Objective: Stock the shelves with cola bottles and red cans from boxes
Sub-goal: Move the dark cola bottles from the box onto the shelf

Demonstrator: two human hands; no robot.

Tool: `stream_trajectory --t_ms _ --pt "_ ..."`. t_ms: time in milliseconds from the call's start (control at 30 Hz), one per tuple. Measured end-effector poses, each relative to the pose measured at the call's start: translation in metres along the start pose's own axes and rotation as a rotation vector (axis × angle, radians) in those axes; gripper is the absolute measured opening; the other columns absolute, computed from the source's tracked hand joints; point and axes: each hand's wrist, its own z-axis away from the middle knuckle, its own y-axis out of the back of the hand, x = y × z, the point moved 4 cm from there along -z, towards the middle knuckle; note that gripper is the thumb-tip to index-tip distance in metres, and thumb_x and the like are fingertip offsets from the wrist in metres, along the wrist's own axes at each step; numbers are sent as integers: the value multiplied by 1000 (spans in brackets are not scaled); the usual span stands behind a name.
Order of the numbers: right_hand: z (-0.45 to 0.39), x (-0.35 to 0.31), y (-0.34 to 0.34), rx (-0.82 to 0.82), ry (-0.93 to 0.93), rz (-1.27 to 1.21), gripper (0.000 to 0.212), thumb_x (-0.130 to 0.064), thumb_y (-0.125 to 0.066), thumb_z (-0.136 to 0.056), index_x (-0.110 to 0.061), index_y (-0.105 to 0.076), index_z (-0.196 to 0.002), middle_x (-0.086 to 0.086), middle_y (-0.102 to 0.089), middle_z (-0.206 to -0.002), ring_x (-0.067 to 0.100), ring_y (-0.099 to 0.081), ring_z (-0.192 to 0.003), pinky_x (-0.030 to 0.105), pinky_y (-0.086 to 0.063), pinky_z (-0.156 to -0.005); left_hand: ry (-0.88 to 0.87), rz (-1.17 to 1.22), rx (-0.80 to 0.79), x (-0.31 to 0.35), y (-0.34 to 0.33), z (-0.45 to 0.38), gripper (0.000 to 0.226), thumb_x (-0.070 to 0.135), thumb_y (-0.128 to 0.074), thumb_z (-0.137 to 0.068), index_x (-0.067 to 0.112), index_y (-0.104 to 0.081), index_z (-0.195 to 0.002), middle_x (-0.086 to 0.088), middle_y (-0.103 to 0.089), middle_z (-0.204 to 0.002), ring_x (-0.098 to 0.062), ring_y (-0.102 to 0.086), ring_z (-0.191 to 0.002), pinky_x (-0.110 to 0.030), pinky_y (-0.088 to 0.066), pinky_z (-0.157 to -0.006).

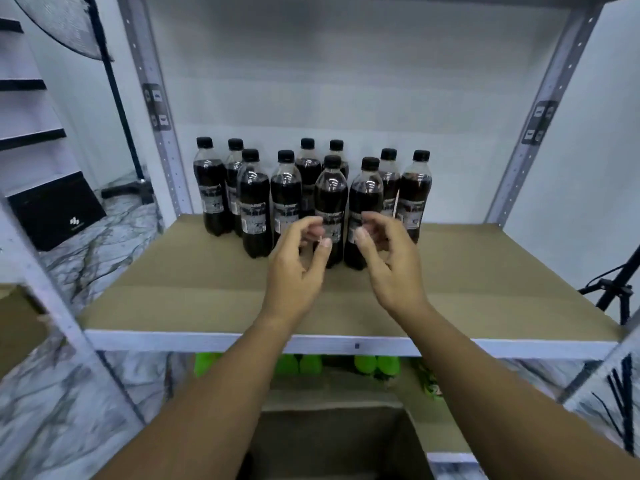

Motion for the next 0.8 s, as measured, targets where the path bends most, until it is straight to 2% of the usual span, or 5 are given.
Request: stream_trajectory --t_ms 233,467,567,633,800 --pt "147 -14 -13 -220 -96 -95 29 -24 -67 -92 -11 -67 -118 4 -68 -101 14 -65 -87 21 -52 -80 170 10 -85 -11 47 143 23 13 -74 -93 24 -68 -112 5 -73 -105 -13 -71 -99 -29 -57 -89" --pt "279 18 -66 -514 -283 -54 41 -38 -85 -78 -21 -74 -114 -7 -70 -105 5 -67 -99 31 -56 -88 681 -133 -124 -78 100 300 48 1 -72 -91 37 -60 -119 9 -69 -122 -11 -64 -119 -43 -50 -108" --pt "323 35 -91 -650 -394 -23 51 -44 -90 -66 -30 -75 -113 -12 -67 -99 7 -66 -97 32 -55 -89 879 -212 -112 -92 112 342 55 -4 -66 -93 19 -53 -142 -2 -60 -139 -22 -54 -136 -37 -39 -117" --pt "349 46 -105 -749 -461 -9 56 -41 -93 -62 -32 -75 -115 -14 -65 -98 11 -66 -97 33 -55 -90 975 -298 -148 -100 115 361 60 -3 -61 -95 11 -45 -150 -5 -57 -144 -24 -50 -138 -31 -36 -114" --pt "380 62 -130 -831 -540 27 60 -23 -95 -65 -23 -74 -120 -10 -65 -100 12 -67 -96 24 -54 -90 1199 -432 -127 -115 108 384 41 0 -60 -93 4 -53 -133 -21 -63 -131 -36 -58 -125 -35 -44 -99"
